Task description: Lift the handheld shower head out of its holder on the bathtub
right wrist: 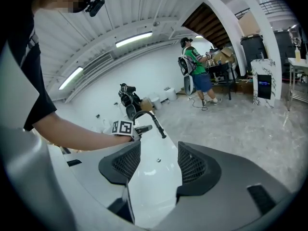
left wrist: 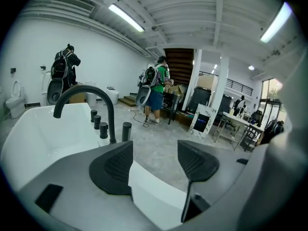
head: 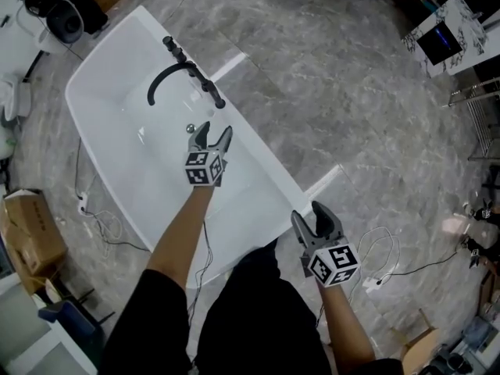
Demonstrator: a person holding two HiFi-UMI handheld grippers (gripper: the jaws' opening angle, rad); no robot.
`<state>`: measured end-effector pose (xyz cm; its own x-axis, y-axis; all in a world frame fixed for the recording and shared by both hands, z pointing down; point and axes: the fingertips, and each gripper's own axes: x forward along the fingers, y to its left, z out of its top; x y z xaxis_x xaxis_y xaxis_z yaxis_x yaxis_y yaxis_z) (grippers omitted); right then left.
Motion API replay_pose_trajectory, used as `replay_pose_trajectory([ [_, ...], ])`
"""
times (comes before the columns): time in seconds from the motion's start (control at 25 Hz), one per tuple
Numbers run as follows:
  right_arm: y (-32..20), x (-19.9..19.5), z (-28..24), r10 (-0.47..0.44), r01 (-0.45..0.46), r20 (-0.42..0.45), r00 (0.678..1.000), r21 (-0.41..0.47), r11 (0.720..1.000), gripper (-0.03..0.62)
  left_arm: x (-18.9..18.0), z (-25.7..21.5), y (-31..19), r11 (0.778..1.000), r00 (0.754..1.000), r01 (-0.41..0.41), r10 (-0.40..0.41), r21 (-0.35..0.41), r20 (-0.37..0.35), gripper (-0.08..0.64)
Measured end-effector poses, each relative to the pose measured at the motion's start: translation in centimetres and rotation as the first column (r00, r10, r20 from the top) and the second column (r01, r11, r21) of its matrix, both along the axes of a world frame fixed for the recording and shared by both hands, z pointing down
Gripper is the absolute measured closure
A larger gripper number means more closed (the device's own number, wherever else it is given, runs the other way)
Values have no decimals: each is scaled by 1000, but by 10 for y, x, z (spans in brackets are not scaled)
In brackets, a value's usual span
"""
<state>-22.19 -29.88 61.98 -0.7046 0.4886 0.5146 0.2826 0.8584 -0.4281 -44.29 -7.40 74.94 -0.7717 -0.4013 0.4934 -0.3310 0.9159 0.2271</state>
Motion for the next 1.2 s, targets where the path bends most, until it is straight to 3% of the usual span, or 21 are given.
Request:
replay_pose_trajectory([
  [0.36,29,-46,33,-66,66,-16,998,15,998,376,-48,48,15,999,998,44,-45,-23,-49,288],
  [0.6,34,-69,59,-121,123,-51,991,22,992,376,-87,68,32,992,989,130,-129,5,-64,288],
  [1.2,75,-72,89,-223,221,-108,969,-31,975,376,-134,117,40,996,990,55,-63,-63,-128,288],
])
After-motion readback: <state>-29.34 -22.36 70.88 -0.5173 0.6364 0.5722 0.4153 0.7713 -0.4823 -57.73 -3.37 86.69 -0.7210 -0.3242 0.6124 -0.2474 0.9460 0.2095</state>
